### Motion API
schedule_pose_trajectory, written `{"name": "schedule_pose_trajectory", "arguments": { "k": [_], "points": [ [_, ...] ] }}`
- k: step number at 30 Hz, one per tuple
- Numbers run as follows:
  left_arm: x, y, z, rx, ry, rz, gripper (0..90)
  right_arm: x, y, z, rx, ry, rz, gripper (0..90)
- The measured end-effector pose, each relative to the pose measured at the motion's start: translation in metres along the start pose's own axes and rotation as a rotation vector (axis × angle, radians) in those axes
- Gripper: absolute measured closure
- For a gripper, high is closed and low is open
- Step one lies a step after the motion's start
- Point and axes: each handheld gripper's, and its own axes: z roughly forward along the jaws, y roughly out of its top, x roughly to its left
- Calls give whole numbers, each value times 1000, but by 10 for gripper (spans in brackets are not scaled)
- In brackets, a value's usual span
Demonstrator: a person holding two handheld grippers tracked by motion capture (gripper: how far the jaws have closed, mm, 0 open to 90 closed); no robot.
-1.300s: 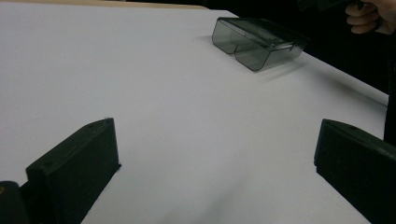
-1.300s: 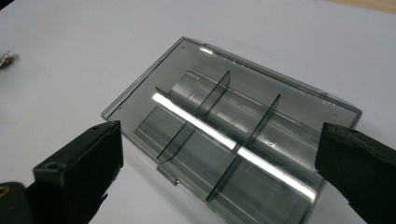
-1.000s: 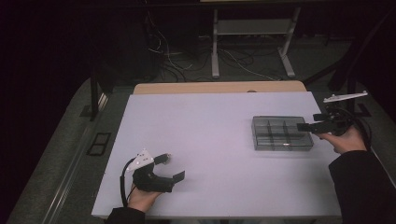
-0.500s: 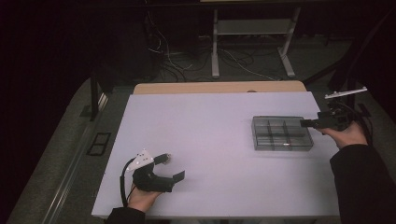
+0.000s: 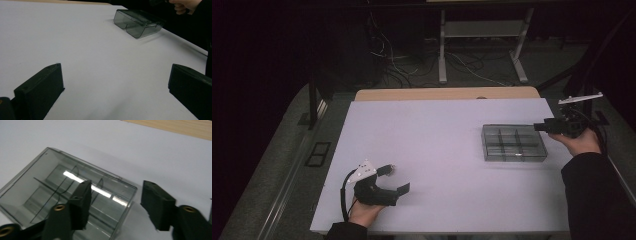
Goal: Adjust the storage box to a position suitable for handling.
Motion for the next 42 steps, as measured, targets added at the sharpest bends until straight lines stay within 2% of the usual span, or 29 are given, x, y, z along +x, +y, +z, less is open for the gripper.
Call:
{"name": "schedule_pose_trajectory", "arguments": {
  "k": [10,11,14,17,28,39,42],
  "points": [
    [0,0,0,1,0,0,0,-13,-10,9,33,-88,38,772],
    [0,0,0,1,0,0,0,-13,-11,10,37,-102,55,798],
    [0,0,0,2,0,0,0,-17,-15,14,59,-126,74,834],
    [0,0,1,6,-1,1,0,-20,-21,21,89,-129,90,892],
    [0,0,1,6,0,4,0,-19,-32,39,135,-78,87,893],
    [0,0,1,6,-1,5,0,-16,-36,41,122,-68,102,894],
    [0,0,1,5,-2,2,0,-12,-38,41,119,-50,83,895]
  ]
}}
